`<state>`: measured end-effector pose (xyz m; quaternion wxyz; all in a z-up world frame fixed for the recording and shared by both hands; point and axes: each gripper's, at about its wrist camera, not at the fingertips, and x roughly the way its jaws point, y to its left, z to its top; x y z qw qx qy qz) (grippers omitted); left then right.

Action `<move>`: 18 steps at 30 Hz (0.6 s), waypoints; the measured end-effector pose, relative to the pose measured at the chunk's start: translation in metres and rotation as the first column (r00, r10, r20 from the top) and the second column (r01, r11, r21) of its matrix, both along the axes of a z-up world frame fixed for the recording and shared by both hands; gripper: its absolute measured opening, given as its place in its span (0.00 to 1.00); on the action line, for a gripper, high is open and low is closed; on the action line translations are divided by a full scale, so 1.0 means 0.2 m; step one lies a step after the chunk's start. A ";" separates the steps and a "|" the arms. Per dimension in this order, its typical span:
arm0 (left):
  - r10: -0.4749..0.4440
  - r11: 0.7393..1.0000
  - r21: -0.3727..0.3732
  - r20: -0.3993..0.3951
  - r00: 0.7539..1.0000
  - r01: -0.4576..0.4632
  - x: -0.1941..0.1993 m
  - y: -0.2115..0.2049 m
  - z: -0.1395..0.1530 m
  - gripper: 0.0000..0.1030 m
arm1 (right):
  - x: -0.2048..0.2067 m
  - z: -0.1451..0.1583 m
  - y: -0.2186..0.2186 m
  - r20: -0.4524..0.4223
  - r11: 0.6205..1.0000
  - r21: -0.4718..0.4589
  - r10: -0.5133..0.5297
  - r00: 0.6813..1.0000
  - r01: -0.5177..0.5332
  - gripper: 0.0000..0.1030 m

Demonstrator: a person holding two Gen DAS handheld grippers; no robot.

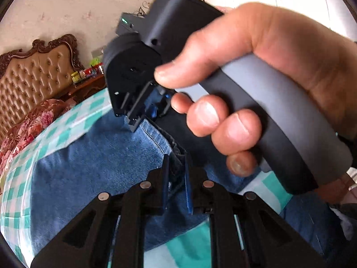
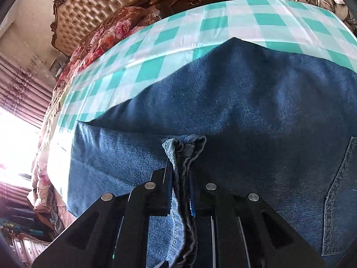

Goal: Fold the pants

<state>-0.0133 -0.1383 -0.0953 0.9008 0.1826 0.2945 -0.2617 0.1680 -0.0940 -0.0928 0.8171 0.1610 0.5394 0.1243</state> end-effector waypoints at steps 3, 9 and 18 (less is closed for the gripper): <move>0.000 1.000 -0.003 0.012 1.000 0.000 -0.01 0.00 0.01 0.12 | -0.01 0.03 -0.01 0.023 1.000 0.025 0.006 1.000 -0.006 0.13; -0.005 1.000 0.024 -0.009 1.000 0.005 0.00 -0.03 -0.06 0.13 | 0.01 -0.04 -0.06 0.000 0.997 0.077 -0.019 1.000 0.019 0.15; 0.089 0.963 -0.257 -0.002 0.996 -0.086 -0.04 0.24 0.16 0.34 | -0.18 0.31 -0.15 0.290 0.953 -0.173 -0.191 0.938 0.247 0.39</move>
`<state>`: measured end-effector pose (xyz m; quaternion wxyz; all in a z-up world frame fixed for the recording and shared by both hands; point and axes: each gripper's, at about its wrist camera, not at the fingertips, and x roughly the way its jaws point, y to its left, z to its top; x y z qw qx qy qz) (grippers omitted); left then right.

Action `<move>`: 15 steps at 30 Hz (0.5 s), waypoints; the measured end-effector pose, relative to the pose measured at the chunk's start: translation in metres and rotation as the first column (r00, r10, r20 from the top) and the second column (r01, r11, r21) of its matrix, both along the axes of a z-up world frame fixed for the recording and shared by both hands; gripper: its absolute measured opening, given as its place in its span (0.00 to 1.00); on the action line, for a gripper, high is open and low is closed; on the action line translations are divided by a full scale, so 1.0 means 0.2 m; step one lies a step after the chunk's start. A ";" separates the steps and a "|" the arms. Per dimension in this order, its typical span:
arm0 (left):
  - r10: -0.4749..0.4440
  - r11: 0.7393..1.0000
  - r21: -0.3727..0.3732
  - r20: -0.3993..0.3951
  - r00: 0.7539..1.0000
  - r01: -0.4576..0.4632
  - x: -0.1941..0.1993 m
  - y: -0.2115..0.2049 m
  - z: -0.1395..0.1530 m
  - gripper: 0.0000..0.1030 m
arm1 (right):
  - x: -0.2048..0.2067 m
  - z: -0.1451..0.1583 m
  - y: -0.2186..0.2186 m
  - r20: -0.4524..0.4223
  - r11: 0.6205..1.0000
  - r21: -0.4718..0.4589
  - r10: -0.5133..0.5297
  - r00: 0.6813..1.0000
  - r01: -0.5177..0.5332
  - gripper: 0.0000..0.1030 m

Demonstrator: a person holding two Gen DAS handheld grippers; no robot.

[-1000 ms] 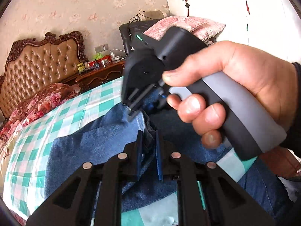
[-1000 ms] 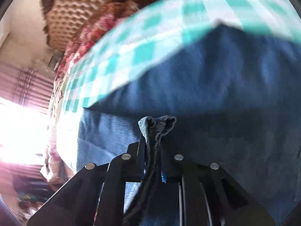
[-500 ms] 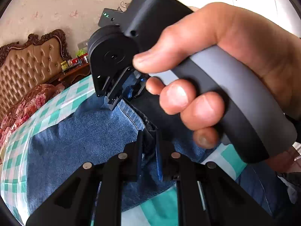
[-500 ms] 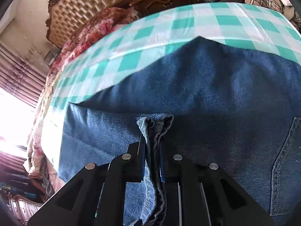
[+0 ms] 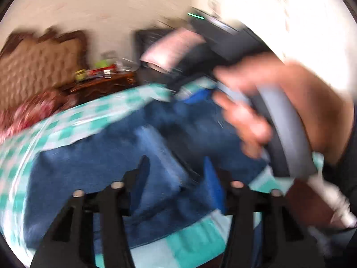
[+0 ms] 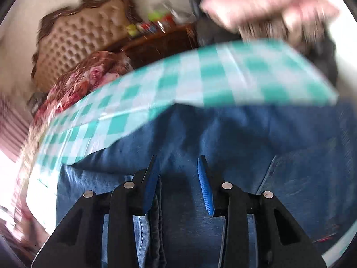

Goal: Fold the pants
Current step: 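Carry the hem toward the waistband with both tools and lay it down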

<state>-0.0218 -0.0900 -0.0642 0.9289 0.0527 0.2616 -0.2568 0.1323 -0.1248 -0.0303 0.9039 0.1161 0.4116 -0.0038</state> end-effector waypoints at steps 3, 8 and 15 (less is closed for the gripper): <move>0.203 0.977 -0.060 -0.030 0.979 -0.205 0.14 0.27 0.07 0.09 | -0.10 0.07 0.20 0.100 0.978 -0.197 0.088 0.991 -0.067 0.64; 0.302 0.952 0.015 -0.227 0.926 -0.307 0.59 0.67 0.02 0.09 | -0.12 -0.09 0.49 0.034 0.925 -0.299 0.255 0.966 -0.233 0.61; 0.360 0.925 0.244 -0.310 0.880 -0.293 1.05 0.87 -0.20 0.02 | -0.03 -0.34 0.36 -0.125 0.961 -0.208 0.157 0.980 -0.180 0.52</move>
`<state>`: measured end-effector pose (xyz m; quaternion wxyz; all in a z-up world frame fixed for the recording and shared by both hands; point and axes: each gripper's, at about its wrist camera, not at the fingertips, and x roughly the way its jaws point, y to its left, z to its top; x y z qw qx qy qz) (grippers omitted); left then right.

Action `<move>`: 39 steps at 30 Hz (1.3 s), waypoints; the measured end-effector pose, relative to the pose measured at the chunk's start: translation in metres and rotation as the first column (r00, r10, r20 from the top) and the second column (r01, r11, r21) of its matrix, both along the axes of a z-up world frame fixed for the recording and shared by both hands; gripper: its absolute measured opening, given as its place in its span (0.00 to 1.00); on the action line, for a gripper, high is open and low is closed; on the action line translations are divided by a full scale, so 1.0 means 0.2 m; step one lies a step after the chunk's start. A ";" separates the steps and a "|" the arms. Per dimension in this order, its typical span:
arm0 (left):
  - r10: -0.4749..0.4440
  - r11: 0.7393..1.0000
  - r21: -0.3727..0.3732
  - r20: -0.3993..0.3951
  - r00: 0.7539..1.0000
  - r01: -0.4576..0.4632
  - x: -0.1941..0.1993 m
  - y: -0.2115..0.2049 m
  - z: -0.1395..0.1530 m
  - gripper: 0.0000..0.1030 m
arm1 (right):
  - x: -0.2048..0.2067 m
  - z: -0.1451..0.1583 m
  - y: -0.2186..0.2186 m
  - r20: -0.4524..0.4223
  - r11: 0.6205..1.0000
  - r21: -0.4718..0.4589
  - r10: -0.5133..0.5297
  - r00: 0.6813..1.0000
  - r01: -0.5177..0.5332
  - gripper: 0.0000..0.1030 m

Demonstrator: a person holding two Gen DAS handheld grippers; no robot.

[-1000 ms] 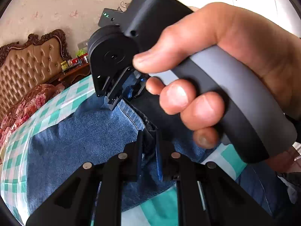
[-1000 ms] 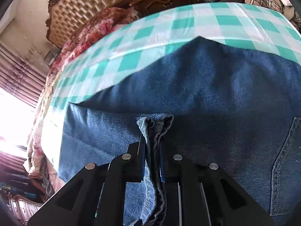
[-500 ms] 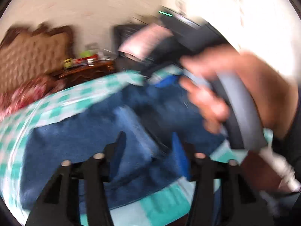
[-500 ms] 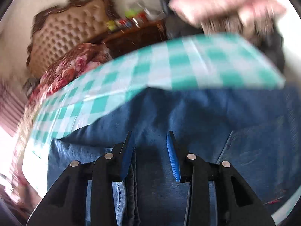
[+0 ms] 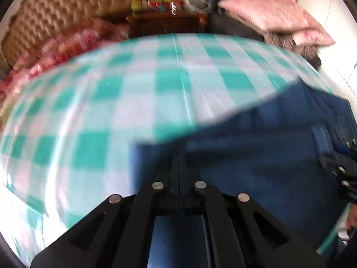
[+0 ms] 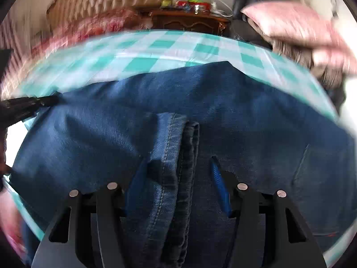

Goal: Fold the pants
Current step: 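Carry the hem toward the waistband with both tools and lay it down, then open both tools to release the folded jeans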

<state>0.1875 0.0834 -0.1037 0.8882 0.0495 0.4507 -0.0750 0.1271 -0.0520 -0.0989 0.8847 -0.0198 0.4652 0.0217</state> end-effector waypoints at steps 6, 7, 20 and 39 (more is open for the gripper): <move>0.002 0.999 -0.050 0.010 1.000 -0.002 -0.14 0.05 -0.02 0.05 | -0.01 0.00 0.01 0.003 0.999 -0.036 0.010 1.000 -0.010 0.53; 0.055 0.998 -0.032 0.004 0.998 -0.055 -0.14 0.09 -0.06 0.02 | -0.01 0.00 0.02 -0.003 0.999 -0.038 0.008 1.000 -0.008 0.53; 0.245 0.942 -0.262 0.104 0.964 -0.211 -1.01 0.49 -0.03 0.20 | -0.01 0.00 0.03 -0.010 0.997 -0.074 -0.004 1.000 0.003 0.59; 0.037 0.981 0.174 0.247 0.968 -0.081 -1.12 0.09 -0.14 0.43 | -0.01 0.01 0.06 -0.028 0.991 -0.130 -0.039 0.999 0.035 0.62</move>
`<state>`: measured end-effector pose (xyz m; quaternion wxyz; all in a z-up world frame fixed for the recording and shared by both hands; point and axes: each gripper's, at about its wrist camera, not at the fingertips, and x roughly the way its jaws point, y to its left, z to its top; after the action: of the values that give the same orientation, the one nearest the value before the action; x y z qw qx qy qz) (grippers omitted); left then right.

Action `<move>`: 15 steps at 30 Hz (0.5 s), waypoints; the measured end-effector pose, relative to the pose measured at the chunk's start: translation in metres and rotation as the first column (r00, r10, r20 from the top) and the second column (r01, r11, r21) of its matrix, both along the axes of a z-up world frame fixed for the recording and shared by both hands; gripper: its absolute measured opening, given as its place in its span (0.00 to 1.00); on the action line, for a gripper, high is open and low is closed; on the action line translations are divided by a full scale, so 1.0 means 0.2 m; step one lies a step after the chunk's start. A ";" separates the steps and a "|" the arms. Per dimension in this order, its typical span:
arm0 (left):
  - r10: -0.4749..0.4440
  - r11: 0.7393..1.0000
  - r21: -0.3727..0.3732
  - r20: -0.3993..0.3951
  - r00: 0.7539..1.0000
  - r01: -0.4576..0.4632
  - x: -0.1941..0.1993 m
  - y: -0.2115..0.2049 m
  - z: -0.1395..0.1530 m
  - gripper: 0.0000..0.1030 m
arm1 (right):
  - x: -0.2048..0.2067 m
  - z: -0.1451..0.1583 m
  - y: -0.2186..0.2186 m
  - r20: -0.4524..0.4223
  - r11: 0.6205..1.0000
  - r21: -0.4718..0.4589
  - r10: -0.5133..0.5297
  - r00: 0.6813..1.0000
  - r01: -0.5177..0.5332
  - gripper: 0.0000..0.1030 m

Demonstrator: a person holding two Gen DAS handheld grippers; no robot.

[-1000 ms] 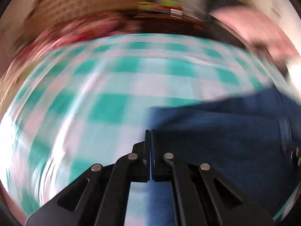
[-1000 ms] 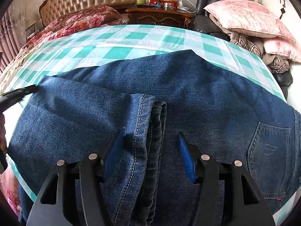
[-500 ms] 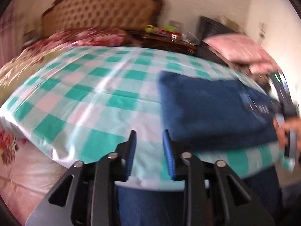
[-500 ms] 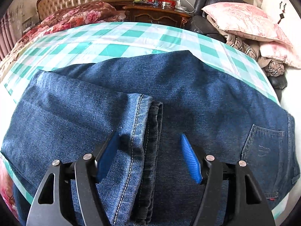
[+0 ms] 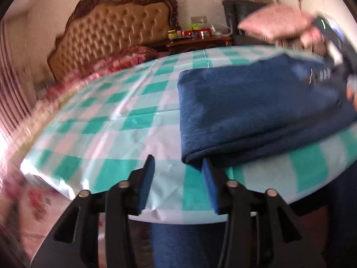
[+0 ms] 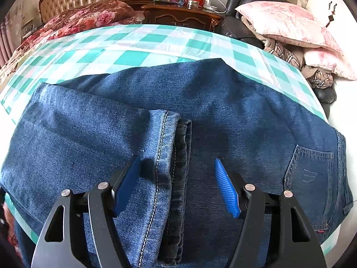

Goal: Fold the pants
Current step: 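Open both tools to release the folded jeans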

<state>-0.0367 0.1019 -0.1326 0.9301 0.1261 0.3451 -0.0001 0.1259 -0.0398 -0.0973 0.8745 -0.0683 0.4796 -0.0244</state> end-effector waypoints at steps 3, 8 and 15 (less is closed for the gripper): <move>-0.017 0.997 0.079 0.023 1.000 0.015 -0.02 -0.05 0.00 0.43 | 0.00 0.00 0.00 0.002 1.000 0.004 0.000 1.000 0.000 0.62; -0.040 0.981 0.193 0.046 0.998 0.030 0.04 -0.13 0.01 0.44 | 0.00 0.00 0.00 0.008 1.000 0.000 -0.002 1.000 0.002 0.62; -0.044 0.906 0.423 0.041 0.998 0.023 0.01 -0.13 -0.07 0.62 | 0.00 -0.01 -0.03 0.003 0.999 0.032 0.003 1.000 -0.003 0.63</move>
<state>-0.0345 0.0761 -0.1469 0.8888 0.3304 0.3115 0.0618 0.1260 -0.0453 -0.0990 0.8762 -0.0551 0.4785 -0.0156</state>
